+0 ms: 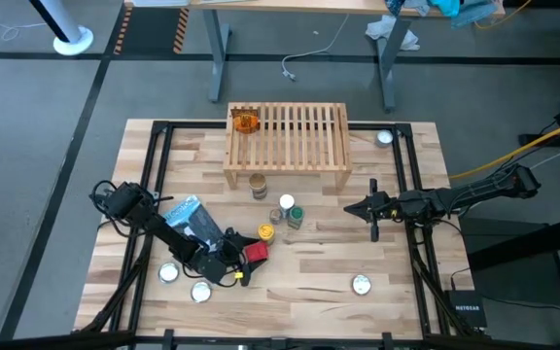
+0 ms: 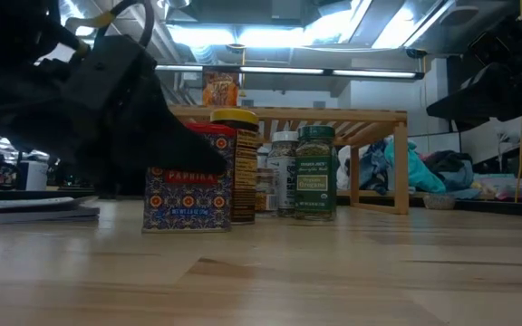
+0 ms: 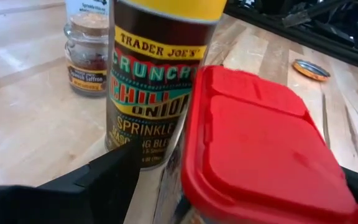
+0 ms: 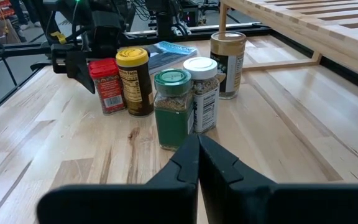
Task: Shelf spices
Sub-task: Put the red seasoning can on the shelf
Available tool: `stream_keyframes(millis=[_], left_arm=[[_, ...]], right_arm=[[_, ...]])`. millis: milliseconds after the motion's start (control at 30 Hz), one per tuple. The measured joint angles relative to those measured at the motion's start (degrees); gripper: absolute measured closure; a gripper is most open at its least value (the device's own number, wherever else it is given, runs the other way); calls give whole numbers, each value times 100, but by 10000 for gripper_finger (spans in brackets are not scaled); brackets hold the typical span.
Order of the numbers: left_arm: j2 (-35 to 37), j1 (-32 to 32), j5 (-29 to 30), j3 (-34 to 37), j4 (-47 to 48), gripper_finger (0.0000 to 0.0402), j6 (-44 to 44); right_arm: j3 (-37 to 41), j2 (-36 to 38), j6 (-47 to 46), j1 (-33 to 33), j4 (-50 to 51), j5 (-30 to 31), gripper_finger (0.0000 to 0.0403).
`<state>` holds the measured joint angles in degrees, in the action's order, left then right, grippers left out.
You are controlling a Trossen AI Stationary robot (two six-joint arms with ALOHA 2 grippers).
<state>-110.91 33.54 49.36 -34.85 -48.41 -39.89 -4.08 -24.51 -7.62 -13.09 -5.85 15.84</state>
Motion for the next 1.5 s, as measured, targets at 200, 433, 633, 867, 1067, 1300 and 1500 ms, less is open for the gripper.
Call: stream_keyframes(millis=[200, 433, 633, 867, 1067, 1300, 1500], left_arm=[[0, -38, -4, 0, 28, 68, -149], [0, -39, -4, 0, -17, 68, -232], [0, -83, -14, 0, -13, 68, -450], [0, -110, -20, 0, -5, 103, -662], [0, -85, -15, 2, 39, 163, -661], [0, -81, 29, 0, 109, 229, -794], [0, 20, 20, 0, 97, 229, -806]], right_arm=[[0, 0, -1, 1, 0, -1, 395], [0, 0, 0, 1, 0, -1, 395], [0, 0, 0, 1, 0, -2, 395], [0, 0, 0, 1, 0, 0, 395], [0, 0, 0, -1, 0, 0, 395], [0, 0, 0, 1, 0, -2, 395], [0, 0, 0, 1, 0, -2, 395]])
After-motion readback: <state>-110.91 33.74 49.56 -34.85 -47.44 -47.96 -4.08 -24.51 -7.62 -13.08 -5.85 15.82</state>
